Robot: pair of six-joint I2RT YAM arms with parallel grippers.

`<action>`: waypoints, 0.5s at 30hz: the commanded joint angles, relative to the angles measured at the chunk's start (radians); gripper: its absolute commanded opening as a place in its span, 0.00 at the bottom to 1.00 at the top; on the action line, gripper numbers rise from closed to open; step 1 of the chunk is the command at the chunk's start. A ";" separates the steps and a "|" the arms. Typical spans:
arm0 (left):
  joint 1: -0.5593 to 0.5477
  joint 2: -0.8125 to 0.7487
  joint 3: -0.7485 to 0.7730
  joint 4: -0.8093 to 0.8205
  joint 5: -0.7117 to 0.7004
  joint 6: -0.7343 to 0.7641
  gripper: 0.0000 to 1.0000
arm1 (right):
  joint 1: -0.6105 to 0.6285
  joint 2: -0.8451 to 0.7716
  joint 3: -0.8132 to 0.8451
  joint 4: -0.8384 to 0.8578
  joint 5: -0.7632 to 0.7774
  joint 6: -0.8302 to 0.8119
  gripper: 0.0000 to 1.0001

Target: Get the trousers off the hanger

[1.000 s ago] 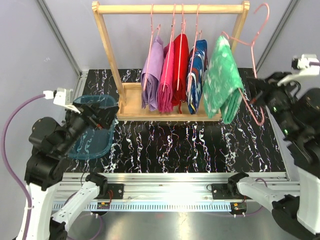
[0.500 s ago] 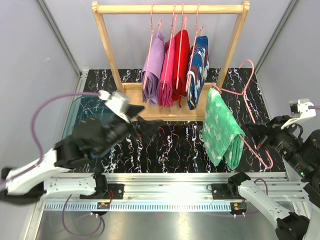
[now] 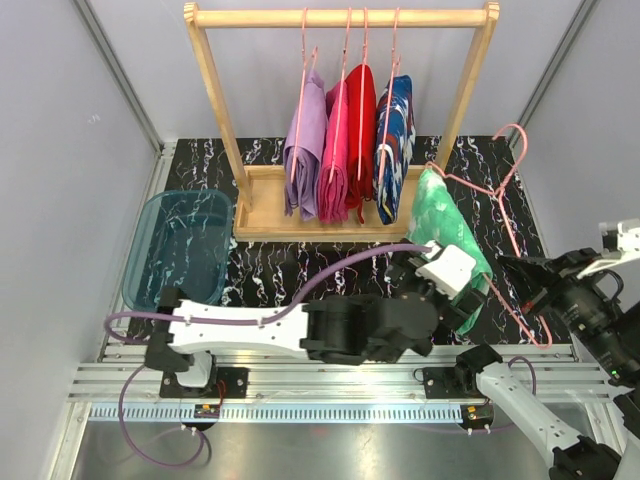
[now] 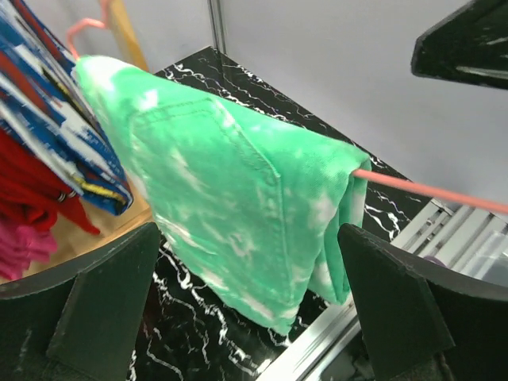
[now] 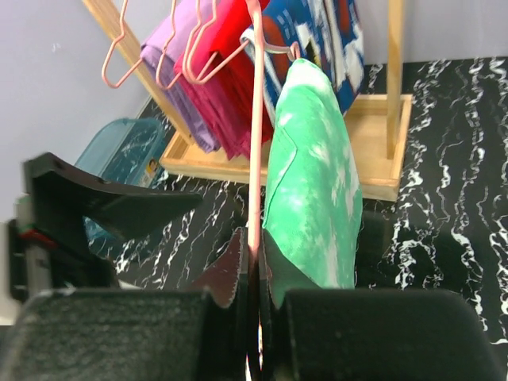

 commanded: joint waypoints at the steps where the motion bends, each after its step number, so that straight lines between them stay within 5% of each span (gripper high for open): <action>1: 0.000 0.054 0.122 0.073 -0.098 0.025 0.99 | -0.021 -0.052 0.018 0.291 0.032 0.001 0.00; 15: 0.049 0.162 0.167 0.147 0.039 0.063 0.99 | -0.041 -0.058 0.047 0.279 0.056 0.039 0.00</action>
